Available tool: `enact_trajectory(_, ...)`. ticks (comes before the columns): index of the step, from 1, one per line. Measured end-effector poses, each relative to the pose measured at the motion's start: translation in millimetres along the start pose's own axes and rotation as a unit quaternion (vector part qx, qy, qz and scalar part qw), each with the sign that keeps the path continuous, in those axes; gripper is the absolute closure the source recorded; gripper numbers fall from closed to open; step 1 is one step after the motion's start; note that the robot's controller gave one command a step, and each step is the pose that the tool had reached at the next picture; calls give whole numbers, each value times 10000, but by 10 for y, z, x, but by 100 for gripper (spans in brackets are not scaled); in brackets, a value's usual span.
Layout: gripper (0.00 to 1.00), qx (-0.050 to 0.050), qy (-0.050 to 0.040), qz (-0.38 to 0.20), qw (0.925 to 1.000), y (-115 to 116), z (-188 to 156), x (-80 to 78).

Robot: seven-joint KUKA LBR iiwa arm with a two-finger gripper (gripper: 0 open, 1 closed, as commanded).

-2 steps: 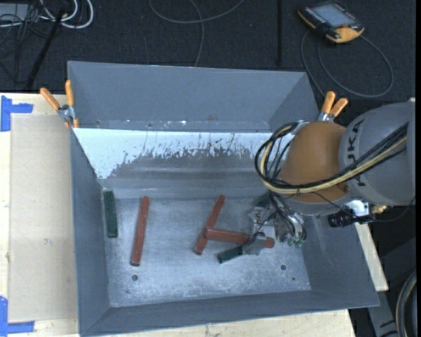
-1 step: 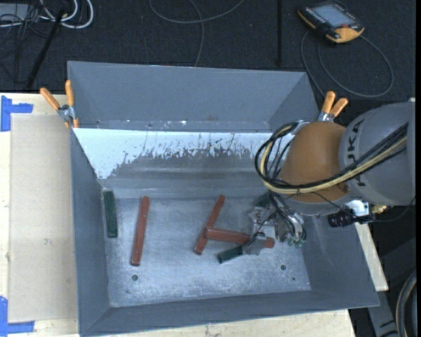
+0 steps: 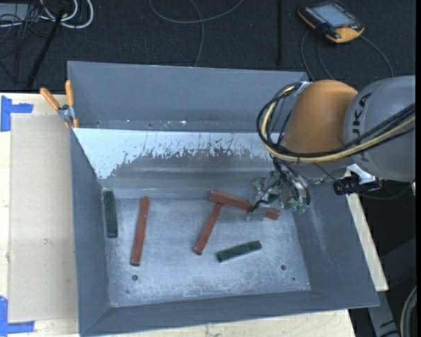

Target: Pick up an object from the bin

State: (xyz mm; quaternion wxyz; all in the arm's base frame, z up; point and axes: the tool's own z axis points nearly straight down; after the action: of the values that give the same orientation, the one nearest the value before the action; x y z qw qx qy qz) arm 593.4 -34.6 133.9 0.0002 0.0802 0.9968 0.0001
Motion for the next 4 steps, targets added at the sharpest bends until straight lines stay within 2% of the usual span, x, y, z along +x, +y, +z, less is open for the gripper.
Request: enact_trajectory(4, 100, 5, 1, -20, 10000, 4, 0, 1)
